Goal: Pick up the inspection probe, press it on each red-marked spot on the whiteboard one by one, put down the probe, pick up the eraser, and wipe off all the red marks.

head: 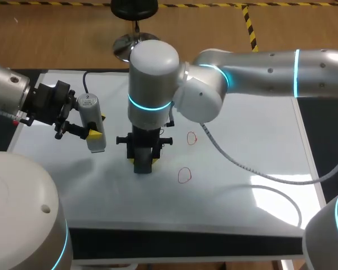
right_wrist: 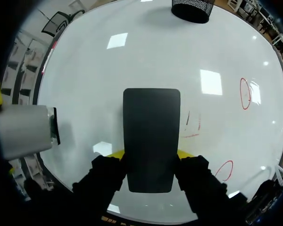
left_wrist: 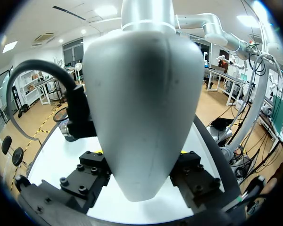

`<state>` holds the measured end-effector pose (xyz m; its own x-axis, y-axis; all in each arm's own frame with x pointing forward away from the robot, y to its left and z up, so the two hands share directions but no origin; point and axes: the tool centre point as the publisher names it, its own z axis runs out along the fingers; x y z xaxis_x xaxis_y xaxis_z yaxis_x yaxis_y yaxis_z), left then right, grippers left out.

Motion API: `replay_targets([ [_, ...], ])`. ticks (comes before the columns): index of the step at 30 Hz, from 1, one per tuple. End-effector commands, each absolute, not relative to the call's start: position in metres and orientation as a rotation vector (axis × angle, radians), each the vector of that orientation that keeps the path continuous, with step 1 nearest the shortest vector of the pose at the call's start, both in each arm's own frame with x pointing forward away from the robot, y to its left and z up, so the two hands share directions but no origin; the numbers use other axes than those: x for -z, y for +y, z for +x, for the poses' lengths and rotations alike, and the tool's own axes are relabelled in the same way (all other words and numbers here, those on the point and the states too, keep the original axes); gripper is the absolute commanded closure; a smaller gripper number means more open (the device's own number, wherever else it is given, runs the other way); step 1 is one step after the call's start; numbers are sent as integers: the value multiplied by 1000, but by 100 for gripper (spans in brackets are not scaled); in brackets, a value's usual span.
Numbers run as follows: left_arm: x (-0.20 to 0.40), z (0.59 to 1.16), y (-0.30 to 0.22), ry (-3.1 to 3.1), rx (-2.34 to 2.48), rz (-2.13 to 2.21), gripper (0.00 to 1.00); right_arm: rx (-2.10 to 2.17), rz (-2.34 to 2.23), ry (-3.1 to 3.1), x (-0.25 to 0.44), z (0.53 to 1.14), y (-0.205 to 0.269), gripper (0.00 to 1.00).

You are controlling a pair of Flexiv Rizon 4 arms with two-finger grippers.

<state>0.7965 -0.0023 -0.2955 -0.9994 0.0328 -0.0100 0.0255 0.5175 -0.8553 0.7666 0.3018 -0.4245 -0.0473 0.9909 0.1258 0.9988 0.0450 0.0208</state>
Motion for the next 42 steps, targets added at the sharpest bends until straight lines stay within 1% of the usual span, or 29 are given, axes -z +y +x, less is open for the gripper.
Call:
replay_targets([
  [1,294,796,-2,-2732,-1540,-54,100,142,-2122,-2216,429,769,302,100],
  [22,294,796,-2,-2732,-1540,-54,100,94,-2223,-2190,434,786,257,100],
  [32,294,796,-2,-2732,-1540,-54,100,69,-2262,-2178,438,788,242,100],
  [42,294,796,-2,-2732,-1540,-54,100,98,-2211,-2202,413,781,237,100],
])
